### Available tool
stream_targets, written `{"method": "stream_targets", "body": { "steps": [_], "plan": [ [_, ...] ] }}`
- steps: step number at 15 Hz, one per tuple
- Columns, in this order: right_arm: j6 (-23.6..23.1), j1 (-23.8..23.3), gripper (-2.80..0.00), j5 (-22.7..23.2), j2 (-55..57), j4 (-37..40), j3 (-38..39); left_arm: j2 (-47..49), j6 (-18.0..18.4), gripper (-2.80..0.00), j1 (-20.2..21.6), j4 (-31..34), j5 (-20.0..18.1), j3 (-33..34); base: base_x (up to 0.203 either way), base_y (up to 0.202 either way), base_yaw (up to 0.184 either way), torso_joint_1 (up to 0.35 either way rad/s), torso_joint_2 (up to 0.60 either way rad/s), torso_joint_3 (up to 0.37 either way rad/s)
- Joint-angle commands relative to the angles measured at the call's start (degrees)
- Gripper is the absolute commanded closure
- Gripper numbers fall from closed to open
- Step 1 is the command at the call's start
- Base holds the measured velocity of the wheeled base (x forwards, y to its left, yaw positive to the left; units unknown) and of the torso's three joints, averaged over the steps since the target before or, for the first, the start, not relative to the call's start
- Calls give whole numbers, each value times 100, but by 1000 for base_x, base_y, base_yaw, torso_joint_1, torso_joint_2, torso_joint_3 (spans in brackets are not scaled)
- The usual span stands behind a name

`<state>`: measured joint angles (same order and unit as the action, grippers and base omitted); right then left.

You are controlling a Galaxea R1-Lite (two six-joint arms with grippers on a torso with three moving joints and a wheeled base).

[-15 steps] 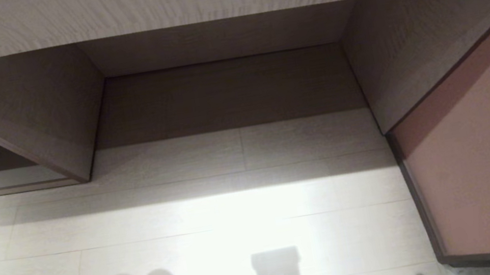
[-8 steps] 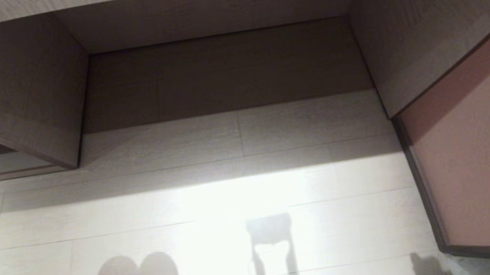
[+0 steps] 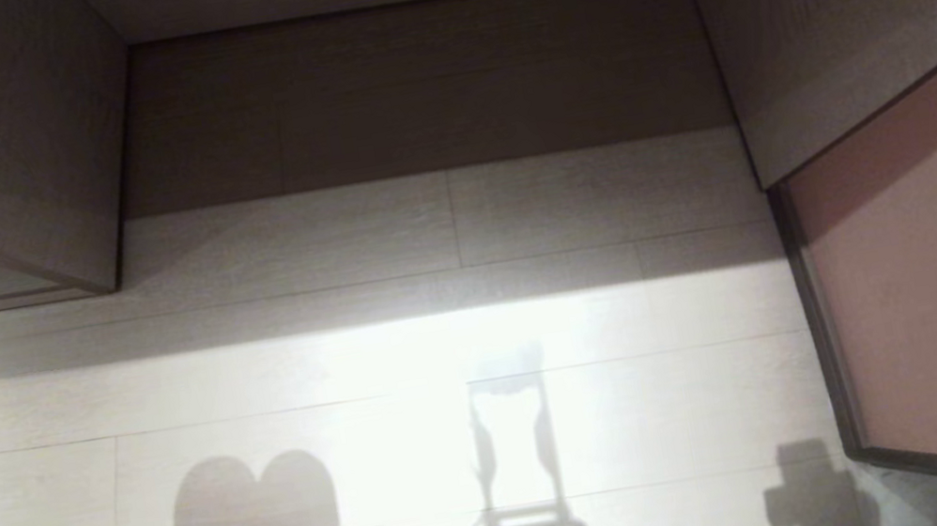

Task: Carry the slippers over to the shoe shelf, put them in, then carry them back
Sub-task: Place the slippers on the floor

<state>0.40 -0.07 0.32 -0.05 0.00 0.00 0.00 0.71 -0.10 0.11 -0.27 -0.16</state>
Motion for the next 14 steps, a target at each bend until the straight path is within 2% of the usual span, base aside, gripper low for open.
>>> {"method": "stream_targets", "body": {
  "steps": [1, 14],
  "plan": [
    [3, -1, 0, 3, -4, 0, 0, 9, 0, 0, 1, -2, 0, -2, 0, 0, 0, 4, 10, -196],
    [4, -1, 0, 3, -4, 0, 0, 9, 0, 0, 1, -2, 0, 0, 0, 0, 0, 0, 3, -198]
  ]
}}
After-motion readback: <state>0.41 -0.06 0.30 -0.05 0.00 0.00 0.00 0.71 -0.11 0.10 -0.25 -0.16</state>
